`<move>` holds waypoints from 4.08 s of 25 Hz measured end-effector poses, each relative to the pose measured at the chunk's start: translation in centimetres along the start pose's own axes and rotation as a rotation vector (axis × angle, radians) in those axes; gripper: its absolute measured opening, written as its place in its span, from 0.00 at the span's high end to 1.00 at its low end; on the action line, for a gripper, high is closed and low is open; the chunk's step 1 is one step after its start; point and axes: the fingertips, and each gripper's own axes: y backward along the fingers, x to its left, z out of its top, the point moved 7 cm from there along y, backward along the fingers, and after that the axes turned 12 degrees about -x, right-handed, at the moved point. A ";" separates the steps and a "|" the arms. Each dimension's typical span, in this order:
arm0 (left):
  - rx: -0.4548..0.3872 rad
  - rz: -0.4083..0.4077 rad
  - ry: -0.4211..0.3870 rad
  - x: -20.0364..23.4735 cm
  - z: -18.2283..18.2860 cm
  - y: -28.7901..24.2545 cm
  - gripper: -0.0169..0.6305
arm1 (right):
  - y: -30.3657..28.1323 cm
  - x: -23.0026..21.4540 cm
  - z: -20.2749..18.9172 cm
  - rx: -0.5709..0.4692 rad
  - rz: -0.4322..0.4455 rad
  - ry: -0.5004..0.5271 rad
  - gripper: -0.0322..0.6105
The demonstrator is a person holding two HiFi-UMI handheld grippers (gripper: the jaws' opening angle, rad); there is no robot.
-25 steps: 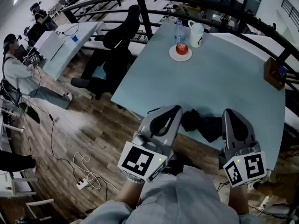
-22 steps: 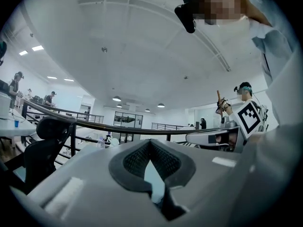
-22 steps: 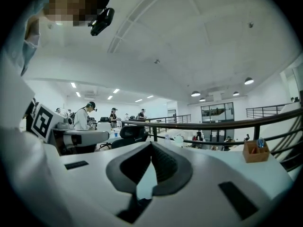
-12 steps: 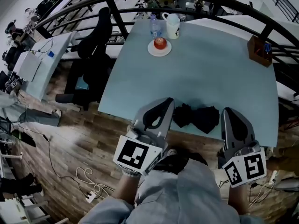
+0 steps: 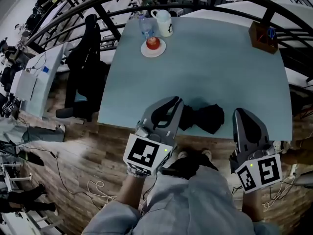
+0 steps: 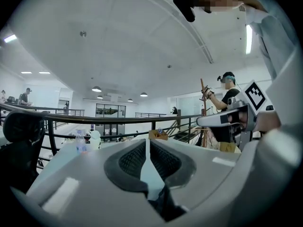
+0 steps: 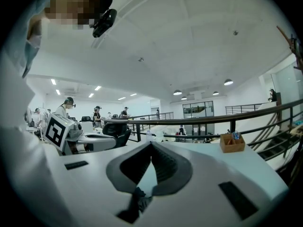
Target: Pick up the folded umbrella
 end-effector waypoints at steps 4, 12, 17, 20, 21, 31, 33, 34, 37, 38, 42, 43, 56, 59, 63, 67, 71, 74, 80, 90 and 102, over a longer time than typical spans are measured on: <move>0.077 -0.075 -0.060 -1.0 -1.5 -1.7 0.96 | 0.5 -1.1 -0.1 0.005 -0.014 -0.007 0.95; 0.310 -0.265 -0.166 -3.3 -6.8 -4.5 0.73 | 1.6 -2.7 -0.4 0.009 -0.026 -0.029 0.95; 0.541 -0.453 -0.271 -4.6 -11.7 -5.2 0.65 | 2.5 -4.0 -0.8 0.007 -0.054 -0.035 0.95; 0.627 -0.539 -0.313 -5.5 -13.8 -5.8 0.65 | 2.9 -4.6 -1.0 0.014 -0.063 -0.043 0.95; 0.652 -0.560 -0.326 -5.7 -14.5 -6.0 0.65 | 3.0 -4.8 -1.1 0.018 -0.064 -0.046 0.95; 0.930 -0.719 -0.406 -6.3 -20.8 -7.1 0.59 | 4.1 -7.2 -1.8 0.037 -0.085 -0.067 0.95; 0.973 -0.738 -0.418 -6.3 -22.0 -7.2 0.59 | 4.2 -7.7 -1.9 0.041 -0.089 -0.074 0.95; 0.995 -0.747 -0.423 -6.3 -22.6 -7.2 0.59 | 4.3 -7.9 -2.0 0.043 -0.090 -0.079 0.95; 1.051 -0.762 -0.444 -6.4 -23.8 -7.6 0.59 | 4.5 -8.6 -2.3 0.053 -0.091 -0.092 0.95; 1.065 -0.763 -0.451 -6.4 -23.9 -7.8 0.59 | 4.6 -8.8 -2.4 0.056 -0.090 -0.097 0.95; 1.114 -0.776 -0.436 -6.7 -24.9 -8.0 0.58 | 4.4 -9.5 -2.5 0.061 -0.078 -0.108 0.95; 1.124 -0.776 -0.429 -6.7 -25.2 -7.9 0.57 | 4.3 -9.7 -2.5 0.060 -0.076 -0.110 0.95; 1.219 -0.785 -0.450 -7.1 -27.4 -8.7 0.53 | 5.2 -11.2 -2.5 0.049 -0.060 -0.118 0.95; 1.182 -0.794 -0.488 -7.1 -27.2 -8.4 0.53 | 5.6 -11.4 -2.4 0.047 -0.052 -0.120 0.95; 1.163 -0.773 -0.513 -7.4 -27.0 -8.2 0.53 | 6.4 -11.8 -2.1 0.045 -0.041 -0.109 0.95; 1.118 -0.719 -0.481 -7.6 -25.8 -8.2 0.53 | 6.7 -12.3 -1.7 0.036 -0.031 -0.099 0.95; 1.011 -0.624 -0.402 -8.0 -23.0 -8.6 0.53 | 7.0 -12.5 -1.5 0.028 -0.013 -0.094 0.95; 0.932 -0.542 -0.363 -7.9 -20.7 -8.9 0.53 | 7.2 -12.4 -1.2 0.018 -0.001 -0.085 0.95; 0.746 -0.381 -0.220 -6.3 -16.0 -9.0 0.53 | 7.0 -11.7 -0.3 -0.015 -0.024 -0.062 0.95; 0.404 -0.306 -0.073 -5.7 -8.2 -7.2 0.53 | 6.9 -8.1 0.9 -0.056 -0.092 -0.025 0.95; 0.128 -0.226 0.043 -3.0 -1.3 -2.6 0.53 | 6.2 -2.6 1.6 -0.111 -0.162 0.018 0.95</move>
